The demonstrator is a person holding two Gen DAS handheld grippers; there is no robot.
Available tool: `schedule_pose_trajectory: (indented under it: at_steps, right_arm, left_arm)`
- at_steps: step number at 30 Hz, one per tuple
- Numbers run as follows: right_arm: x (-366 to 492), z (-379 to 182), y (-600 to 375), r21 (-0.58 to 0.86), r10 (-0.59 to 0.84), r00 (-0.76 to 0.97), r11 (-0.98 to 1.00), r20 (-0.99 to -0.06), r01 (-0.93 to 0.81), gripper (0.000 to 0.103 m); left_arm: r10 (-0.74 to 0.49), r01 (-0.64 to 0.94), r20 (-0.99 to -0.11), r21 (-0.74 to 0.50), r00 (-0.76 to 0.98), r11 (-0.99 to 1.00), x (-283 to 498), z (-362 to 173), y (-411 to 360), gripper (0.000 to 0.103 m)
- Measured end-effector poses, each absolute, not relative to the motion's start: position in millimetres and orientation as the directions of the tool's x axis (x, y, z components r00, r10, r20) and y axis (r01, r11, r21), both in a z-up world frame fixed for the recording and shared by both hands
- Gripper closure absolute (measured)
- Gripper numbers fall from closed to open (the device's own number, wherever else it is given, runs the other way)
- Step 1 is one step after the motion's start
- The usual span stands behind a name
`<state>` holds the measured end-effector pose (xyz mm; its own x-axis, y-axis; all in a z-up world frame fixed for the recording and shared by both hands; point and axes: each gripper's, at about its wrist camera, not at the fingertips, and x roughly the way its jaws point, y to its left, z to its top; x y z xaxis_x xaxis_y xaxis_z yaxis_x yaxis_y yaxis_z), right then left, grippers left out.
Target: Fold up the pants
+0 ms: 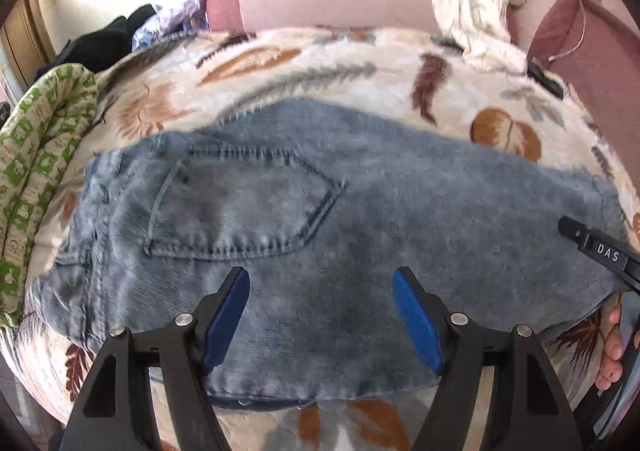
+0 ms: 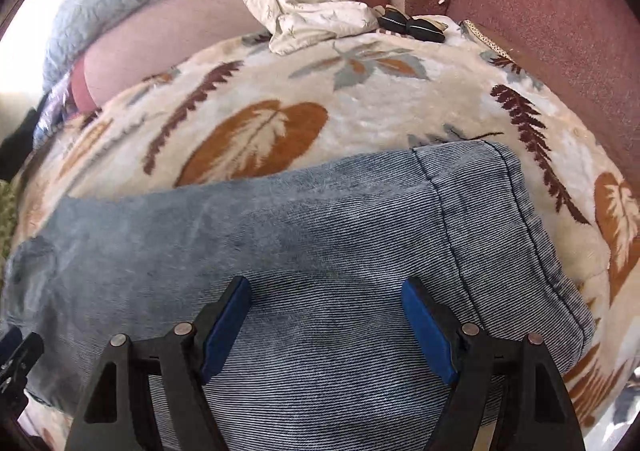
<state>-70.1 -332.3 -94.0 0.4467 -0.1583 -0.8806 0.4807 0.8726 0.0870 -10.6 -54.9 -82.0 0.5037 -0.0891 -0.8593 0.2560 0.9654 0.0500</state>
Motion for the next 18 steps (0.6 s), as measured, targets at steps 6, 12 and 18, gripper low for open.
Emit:
schedule_pose_trajectory:
  at_steps: [6,12,18]
  right_arm:
    - [-68.7,-101.2,-324.1,0.033,-0.194,0.423,0.881,-0.885,0.472,0.018]
    - [-64.2,-104.7,-320.3,0.011,-0.209,0.419,0.885,-0.884,0.465,0.014]
    - [-64.6,-101.3,-321.2,0.027,-0.207,0.439,0.882,-0.874,0.470,0.013]
  left_arm:
    - [-0.054,0.232,-0.893,0.058,0.447,0.971,-11.0,-103.3,-45.7,0.028]
    - [-0.061,0.254,-0.891,0.062,0.449,0.965,-12.2,-107.6,-45.9,0.027]
    - [-0.057,0.244,-0.894,0.059,0.444,0.968,-11.4,-104.2,-44.3,0.027]
